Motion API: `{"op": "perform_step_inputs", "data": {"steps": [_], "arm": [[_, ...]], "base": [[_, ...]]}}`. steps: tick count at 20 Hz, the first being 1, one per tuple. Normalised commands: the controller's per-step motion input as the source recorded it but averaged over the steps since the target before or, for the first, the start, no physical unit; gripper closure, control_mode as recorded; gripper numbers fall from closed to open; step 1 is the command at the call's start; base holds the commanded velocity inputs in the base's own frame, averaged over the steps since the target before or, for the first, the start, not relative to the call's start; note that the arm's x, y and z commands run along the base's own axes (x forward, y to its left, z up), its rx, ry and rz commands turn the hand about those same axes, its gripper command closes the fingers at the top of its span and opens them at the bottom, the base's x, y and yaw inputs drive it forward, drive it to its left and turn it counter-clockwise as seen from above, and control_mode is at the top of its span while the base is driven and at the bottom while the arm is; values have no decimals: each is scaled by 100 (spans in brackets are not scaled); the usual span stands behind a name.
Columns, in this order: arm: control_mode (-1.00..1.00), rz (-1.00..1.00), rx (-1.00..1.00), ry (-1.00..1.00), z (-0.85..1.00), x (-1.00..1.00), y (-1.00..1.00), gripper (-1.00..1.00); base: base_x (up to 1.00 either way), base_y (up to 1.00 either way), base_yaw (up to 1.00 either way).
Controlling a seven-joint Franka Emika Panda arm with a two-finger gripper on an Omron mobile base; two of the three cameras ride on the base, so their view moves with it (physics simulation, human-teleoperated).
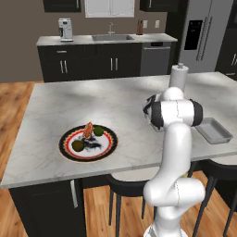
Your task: Place one cooked food and one vegetable from the large plate to each tupperware container.
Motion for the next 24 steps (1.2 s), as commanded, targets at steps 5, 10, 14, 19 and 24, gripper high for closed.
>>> {"op": "perform_step_inputs", "data": {"steps": [5, 10, 14, 19, 24], "arm": [[-100, -5, 0, 0, -3, -13, 0, -100], [-100, -6, 1, -9, 5, -52, 0, -100], [-100, -3, 1, -15, 25, -63, 0, -100], [-100, -1, 3, -16, 59, -55, 6, -100], [-100, 0, 7, -11, 86, -45, 8, -100]], "base": [[0, 0, 0], [0, 0, 0], [0, 0, 0], [0, 0, 0], [0, 0, 0]]}}
